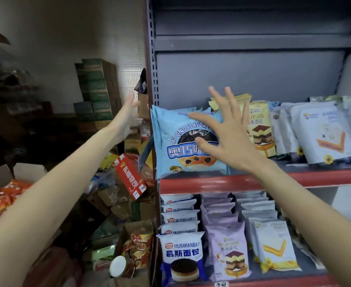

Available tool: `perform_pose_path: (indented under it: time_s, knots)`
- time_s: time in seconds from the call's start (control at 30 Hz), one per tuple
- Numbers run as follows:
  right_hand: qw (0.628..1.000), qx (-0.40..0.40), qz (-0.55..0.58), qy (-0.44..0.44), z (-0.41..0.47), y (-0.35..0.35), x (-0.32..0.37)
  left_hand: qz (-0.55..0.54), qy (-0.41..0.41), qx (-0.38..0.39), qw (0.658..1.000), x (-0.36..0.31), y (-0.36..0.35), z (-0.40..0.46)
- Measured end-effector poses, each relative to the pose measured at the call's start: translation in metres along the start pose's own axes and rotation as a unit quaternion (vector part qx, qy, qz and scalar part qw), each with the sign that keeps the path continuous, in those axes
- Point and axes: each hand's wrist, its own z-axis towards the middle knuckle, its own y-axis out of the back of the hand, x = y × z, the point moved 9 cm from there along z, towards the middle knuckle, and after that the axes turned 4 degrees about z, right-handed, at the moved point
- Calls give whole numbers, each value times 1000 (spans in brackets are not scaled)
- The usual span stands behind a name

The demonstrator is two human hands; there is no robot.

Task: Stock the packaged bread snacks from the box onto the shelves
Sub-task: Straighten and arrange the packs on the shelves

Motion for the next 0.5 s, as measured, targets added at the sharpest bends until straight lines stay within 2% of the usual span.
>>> perform_pose_path:
  time_s: [0.17,0.37,0.5]
  knots:
    - [998,57,-4,-20,10,-14,-2,65,4,58,996,-3,-34,33]
    - [996,77,26,-35,14,-17,-11,42,24,95,994,-4,-48,52]
    - [996,86,5,-35,15,-21,-11,37,5,113,993,-14,-39,51]
